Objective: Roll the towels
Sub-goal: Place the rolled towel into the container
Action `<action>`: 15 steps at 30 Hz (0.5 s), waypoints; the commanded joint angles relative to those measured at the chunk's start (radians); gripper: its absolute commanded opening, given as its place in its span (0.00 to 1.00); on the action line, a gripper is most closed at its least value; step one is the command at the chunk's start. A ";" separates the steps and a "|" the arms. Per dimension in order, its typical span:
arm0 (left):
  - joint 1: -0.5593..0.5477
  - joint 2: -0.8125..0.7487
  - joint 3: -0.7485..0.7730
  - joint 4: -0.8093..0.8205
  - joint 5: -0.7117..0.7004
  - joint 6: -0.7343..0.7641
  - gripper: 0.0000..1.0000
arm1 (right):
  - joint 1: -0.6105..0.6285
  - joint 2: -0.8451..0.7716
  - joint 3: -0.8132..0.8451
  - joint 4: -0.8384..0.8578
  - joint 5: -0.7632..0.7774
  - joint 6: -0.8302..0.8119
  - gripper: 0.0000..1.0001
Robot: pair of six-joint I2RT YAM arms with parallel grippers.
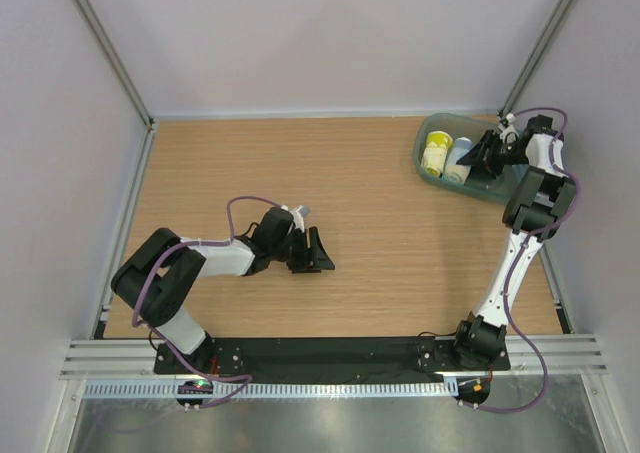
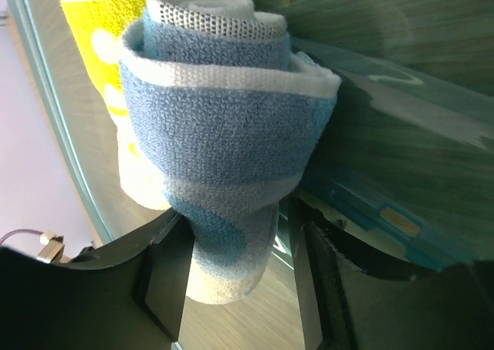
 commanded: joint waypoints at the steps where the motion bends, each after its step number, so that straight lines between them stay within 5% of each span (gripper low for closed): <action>1: -0.001 0.059 -0.045 -0.170 -0.134 0.068 0.56 | 0.005 -0.063 -0.046 0.047 0.192 0.009 0.57; 15: -0.001 0.051 -0.054 -0.162 -0.132 0.071 0.56 | 0.020 -0.237 -0.089 0.053 0.241 0.057 0.68</action>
